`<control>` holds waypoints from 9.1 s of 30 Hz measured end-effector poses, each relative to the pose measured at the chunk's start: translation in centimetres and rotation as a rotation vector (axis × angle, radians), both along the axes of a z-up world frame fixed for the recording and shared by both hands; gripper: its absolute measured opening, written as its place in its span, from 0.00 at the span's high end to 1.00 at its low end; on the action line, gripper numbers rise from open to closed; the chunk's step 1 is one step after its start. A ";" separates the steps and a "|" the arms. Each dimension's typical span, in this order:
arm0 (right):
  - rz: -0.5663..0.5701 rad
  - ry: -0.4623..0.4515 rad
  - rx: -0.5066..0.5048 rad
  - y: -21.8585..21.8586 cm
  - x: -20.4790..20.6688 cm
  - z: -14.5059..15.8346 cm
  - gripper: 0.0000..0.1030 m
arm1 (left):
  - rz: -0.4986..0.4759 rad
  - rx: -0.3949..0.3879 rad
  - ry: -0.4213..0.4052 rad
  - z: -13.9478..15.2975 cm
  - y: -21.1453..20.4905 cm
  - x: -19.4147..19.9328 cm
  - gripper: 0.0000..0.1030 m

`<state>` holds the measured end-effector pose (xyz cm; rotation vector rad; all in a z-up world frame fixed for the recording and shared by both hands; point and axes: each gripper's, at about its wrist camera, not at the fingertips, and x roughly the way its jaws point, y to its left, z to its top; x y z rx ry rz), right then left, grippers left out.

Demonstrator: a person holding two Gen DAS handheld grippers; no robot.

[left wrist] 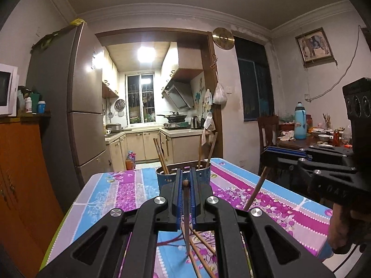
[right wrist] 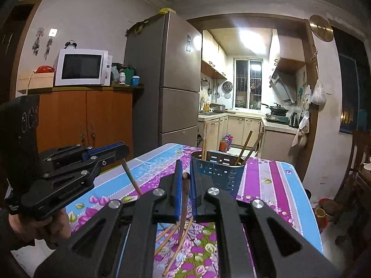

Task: Organize utensils
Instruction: 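Carry both held chopsticks up over the holder and lower them in, then open the left tool to release its chopstick into the holder while the right tool releases its own, then move both open tools back over the remaining loose chopsticks, then close the left tool on a wooden chopstick while the right tool grasps another chopstick, then carry both held chopsticks up over the holder and lower them in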

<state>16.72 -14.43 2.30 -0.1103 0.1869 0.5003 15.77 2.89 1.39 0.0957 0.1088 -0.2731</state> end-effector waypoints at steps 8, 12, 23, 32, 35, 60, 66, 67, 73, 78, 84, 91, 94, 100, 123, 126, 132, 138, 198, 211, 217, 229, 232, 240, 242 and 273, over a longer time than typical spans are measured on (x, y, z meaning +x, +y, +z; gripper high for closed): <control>0.024 0.004 0.010 0.1 1.3 1.5 0.95 | -0.009 0.004 0.017 2.3 -0.3 1.3 0.93; 0.023 0.006 0.017 -0.2 1.6 2.3 0.95 | -0.020 0.005 0.018 3.2 -0.4 1.4 0.93; 0.010 0.034 0.032 -1.6 3.5 5.3 0.95 | -0.064 -0.048 0.028 5.8 -0.3 3.1 0.93; -0.015 0.003 0.039 -2.7 6.2 9.6 0.95 | -0.072 -0.094 -0.002 10.9 -0.7 5.9 0.93; -0.021 -0.011 0.029 -2.6 7.5 11.2 0.95 | -0.068 -0.099 -0.020 12.4 -1.1 6.9 0.93; -0.064 -0.012 0.045 -2.9 19.9 15.2 0.95 | -0.007 -0.110 -0.035 15.9 -1.8 19.1 0.93; -0.062 0.028 0.035 -2.4 21.6 13.2 0.95 | -0.005 -0.110 -0.021 14.8 -2.1 20.9 0.93; -0.061 0.032 0.032 -2.2 21.7 12.9 0.95 | -0.007 -0.118 -0.021 14.8 -2.1 21.2 0.93; -0.058 0.053 0.024 -1.6 22.8 11.5 0.95 | -0.011 -0.123 -0.039 14.6 -1.8 21.8 0.93; -0.057 0.046 0.033 -1.8 23.3 11.8 0.95 | -0.013 -0.124 -0.043 14.6 -1.9 22.1 0.93; -0.056 0.057 0.037 -1.7 23.8 11.6 0.95 | -0.016 -0.118 -0.043 14.5 -1.9 22.5 0.93; -0.054 0.093 0.030 -1.6 24.9 10.2 0.95 | -0.001 -0.102 -0.022 13.6 -2.1 24.1 0.93; -0.051 0.110 0.030 -1.5 25.4 9.6 0.95 | 0.002 -0.102 -0.003 13.0 -1.9 25.0 0.93; -0.046 0.137 0.022 -1.4 26.5 8.6 0.95 | 0.009 -0.097 0.040 11.6 -2.0 27.2 0.93; -0.111 -0.036 0.056 -2.9 19.8 7.5 0.28 | 0.124 -0.120 0.045 9.5 0.5 24.7 0.54; -0.113 -0.064 0.046 -2.7 17.5 7.2 0.24 | 0.126 -0.111 0.027 9.2 0.5 21.9 0.50; -0.107 -0.089 0.029 -2.4 13.3 6.7 0.19 | 0.127 -0.113 -0.009 8.9 0.4 16.8 0.40; -0.104 -0.112 0.035 -2.4 9.0 6.4 0.17 | 0.118 -0.110 -0.044 8.4 0.2 11.3 0.32; -0.110 0.180 0.066 -6.4 -8.0 -12.7 0.30 | 0.032 0.039 0.365 -17.4 0.6 -1.7 0.64; -0.084 0.254 0.056 -6.3 -6.7 -14.9 0.55 | 0.030 0.054 0.356 -18.1 -0.7 0.4 0.71; -0.072 0.281 0.060 -5.8 -6.1 -15.7 0.61 | 0.054 0.043 0.345 -18.2 -0.2 0.9 0.88; 0.008 0.328 0.025 1.2 -2.3 -17.2 0.82 | 0.050 0.039 0.337 -18.2 0.0 0.4 0.89; -0.009 0.335 -0.006 2.1 -1.6 -17.6 0.84 | 0.049 0.040 0.333 -18.3 0.0 0.4 0.89; -0.050 0.349 -0.039 2.6 -0.8 -18.2 0.88 | 0.049 0.035 0.326 -18.4 0.0 0.3 0.89; -0.052 0.341 -0.042 2.7 -0.7 -18.2 0.88 | 0.048 0.034 0.325 -18.4 0.1 0.3 0.89; -0.043 0.006 0.007 -2.5 -4.9 -4.3 0.96 | 0.032 -0.017 0.066 -7.0 0.6 -3.7 0.93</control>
